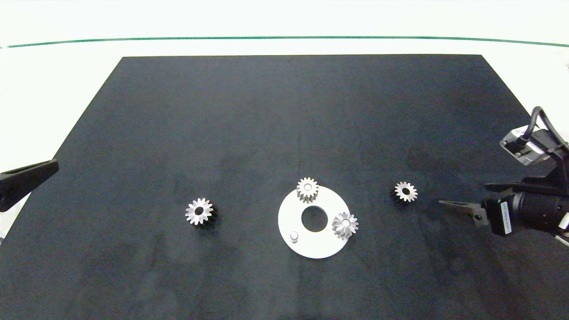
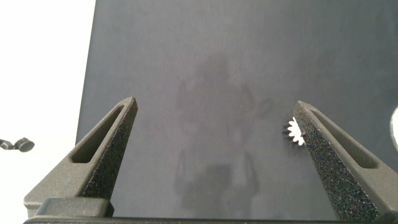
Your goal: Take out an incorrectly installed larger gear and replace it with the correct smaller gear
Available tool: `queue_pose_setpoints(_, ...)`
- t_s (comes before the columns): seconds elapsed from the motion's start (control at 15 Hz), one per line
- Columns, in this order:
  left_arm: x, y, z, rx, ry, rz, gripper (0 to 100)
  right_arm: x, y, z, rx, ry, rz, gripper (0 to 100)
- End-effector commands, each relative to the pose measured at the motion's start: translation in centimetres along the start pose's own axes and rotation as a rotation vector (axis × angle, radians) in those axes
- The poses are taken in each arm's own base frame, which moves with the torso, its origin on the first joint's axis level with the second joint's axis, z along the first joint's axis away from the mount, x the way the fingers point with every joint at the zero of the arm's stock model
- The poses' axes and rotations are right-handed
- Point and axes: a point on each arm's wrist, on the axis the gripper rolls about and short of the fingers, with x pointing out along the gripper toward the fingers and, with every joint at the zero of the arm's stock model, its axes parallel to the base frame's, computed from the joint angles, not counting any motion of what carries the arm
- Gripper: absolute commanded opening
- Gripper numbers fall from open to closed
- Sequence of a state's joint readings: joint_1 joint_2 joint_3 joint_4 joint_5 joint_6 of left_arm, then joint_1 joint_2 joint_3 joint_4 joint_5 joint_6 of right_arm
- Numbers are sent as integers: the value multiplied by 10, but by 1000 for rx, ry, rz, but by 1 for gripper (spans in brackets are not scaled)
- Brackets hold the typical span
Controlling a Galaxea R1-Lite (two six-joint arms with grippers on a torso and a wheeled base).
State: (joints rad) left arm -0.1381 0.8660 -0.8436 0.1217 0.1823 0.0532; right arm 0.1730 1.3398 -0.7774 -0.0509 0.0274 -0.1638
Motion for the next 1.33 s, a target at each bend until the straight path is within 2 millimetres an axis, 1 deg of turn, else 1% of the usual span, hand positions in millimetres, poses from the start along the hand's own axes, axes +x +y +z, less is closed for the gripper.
queue_pose_setpoints(0.07, -21, 4, -1, -9, -35, 2, 100, 27, 17, 3, -39, 31, 68, 100)
queue_pose_setpoints(0.33, -26, 5, 3, -10, -48, 4, 100, 46, 27, 11, -67, 49, 91, 100)
queue_pose_setpoints(0.53, -28, 5, 2, -11, -54, 5, 100, 59, 32, 9, -80, 79, 94, 100)
queue_pose_setpoints(0.67, -28, 5, 2, -11, -54, 5, 100, 65, 35, 11, -99, 83, 89, 100)
queue_pose_setpoints(0.87, -28, 5, 2, -12, -51, 3, 100, 69, 40, 20, -134, 64, 69, 100)
queue_pose_setpoints(1.13, -30, 5, 0, -12, -54, 3, 100, 72, 46, 23, -157, 62, 64, 100)
queue_pose_setpoints(1.33, -30, 5, 0, -15, -54, 3, 100, 77, 50, 23, -163, 70, 63, 94)
